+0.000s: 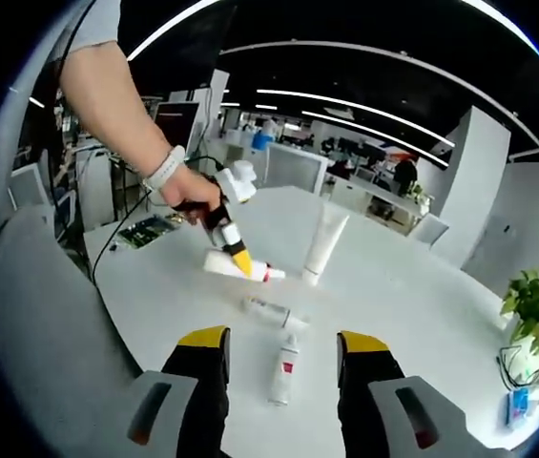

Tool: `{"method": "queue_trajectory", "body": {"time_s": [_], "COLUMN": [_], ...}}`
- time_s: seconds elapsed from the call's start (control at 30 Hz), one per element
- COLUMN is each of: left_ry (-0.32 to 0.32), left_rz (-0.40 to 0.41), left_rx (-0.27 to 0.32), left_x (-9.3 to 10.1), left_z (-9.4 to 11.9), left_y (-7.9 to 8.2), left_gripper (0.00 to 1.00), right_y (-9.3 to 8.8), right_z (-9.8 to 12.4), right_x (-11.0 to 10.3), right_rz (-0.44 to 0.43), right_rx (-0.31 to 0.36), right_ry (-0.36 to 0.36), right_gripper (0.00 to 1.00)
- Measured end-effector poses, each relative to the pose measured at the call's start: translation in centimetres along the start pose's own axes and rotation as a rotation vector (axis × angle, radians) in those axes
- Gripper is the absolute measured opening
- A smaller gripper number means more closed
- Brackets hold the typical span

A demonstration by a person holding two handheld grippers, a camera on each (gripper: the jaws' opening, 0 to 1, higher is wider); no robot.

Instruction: Arrange the skincare products in the storage area until every visible bottle or jar stands upright without overlapping.

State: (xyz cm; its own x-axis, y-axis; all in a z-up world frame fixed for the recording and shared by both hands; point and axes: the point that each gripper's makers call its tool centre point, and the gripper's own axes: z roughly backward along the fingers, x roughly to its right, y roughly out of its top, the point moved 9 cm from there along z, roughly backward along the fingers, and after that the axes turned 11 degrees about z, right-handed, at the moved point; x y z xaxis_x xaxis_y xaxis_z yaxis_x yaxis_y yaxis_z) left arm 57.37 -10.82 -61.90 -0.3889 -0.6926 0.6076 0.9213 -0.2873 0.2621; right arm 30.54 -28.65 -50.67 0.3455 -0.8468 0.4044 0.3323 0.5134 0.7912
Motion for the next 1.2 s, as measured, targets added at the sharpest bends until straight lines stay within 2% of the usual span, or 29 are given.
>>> {"method": "queue_trajectory", "body": {"time_s": [0.07,0.1,0.17,0.23,0.33,0.43,0.5,0.63,0.73,0.83,1.03,1.1,1.2], "left_ry": [-0.031,-0.066,-0.099,-0.162,-0.279,-0.412,-0.451,-0.512,-0.591,-0.648,-0.755,-0.787,-0.825], "left_rz": [0.095,0.151,0.200,0.282,0.361,0.429,0.437,0.466,0.487,0.505,0.509,0.522,0.522], "left_rx": [0.030,0.054,0.088,0.123,0.194,0.230,0.257,0.270,0.289,0.307,0.332,0.341,0.352], "left_x": [-0.2,-0.3,-0.4,-0.3,0.4,1.6,2.2,3.7,5.3,6.5,9.3,10.0,10.5], "left_z": [0.3,0.4,0.7,1.0,1.6,2.1,2.3,2.7,3.2,3.6,4.6,4.9,5.3], "left_y": [-0.7,-1.0,-1.5,-2.0,-2.6,-3.1,-3.4,-4.5,-5.3,-6.1,-8.6,-9.3,-9.9], "left_gripper": [0.26,0.26,0.26,0.26,0.26,0.26,0.26,0.27,0.27,0.27,0.27,0.27,0.27], "right_y": [0.0,0.0,0.0,-0.1,-0.1,-0.3,-0.3,-0.5,-0.9,-0.9,-0.1,0.1,0.4], "right_z": [0.0,0.0,0.0,0.0,-0.1,-0.3,-0.3,-0.5,-0.7,-0.7,-1.0,-1.0,-1.1], "right_x": [0.0,0.0,0.0,0.0,-0.2,-0.3,-0.3,-0.4,-0.3,-0.5,-1.9,-2.1,-2.0], "right_rz": [0.000,0.001,0.000,-0.001,-0.009,-0.019,-0.029,-0.060,-0.092,-0.099,-0.094,-0.118,-0.140], "right_rx": [-0.003,-0.005,-0.003,-0.006,-0.013,-0.025,-0.020,-0.033,-0.061,-0.058,-0.028,-0.009,0.015], "right_ry": [0.003,0.003,0.003,0.005,0.023,0.033,0.036,0.048,0.056,0.065,0.156,0.187,0.228], "right_gripper": [0.40,0.40,0.39,0.39,0.38,0.37,0.37,0.38,0.39,0.39,0.42,0.42,0.49]}}
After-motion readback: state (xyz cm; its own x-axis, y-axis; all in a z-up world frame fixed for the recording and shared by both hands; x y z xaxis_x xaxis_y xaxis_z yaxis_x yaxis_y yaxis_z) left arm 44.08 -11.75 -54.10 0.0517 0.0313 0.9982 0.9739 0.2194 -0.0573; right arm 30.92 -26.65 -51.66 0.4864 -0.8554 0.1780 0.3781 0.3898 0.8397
